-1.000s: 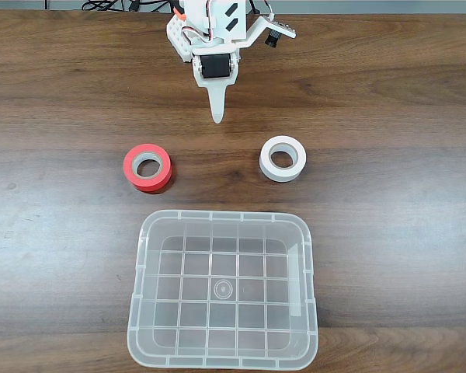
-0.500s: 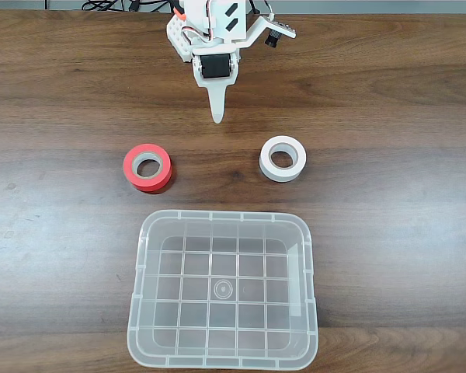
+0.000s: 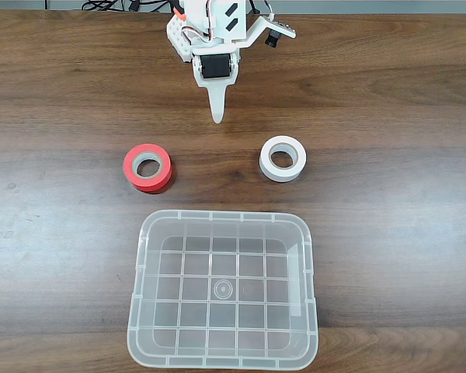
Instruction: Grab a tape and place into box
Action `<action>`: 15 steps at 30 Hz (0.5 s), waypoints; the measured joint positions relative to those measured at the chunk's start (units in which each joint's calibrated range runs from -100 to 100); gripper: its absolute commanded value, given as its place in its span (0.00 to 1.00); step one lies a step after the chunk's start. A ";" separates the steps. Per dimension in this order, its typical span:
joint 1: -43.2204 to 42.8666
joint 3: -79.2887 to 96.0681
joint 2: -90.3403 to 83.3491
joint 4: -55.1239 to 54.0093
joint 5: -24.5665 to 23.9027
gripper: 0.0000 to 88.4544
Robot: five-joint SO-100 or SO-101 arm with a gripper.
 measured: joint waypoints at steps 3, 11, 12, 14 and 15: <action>0.00 0.00 0.00 0.00 0.00 0.02; -0.98 -1.99 0.00 0.51 0.00 0.01; -2.18 -2.80 0.00 0.51 0.00 0.01; -4.81 -4.42 0.00 0.59 0.00 0.01; -6.24 -5.05 0.00 0.59 0.00 0.01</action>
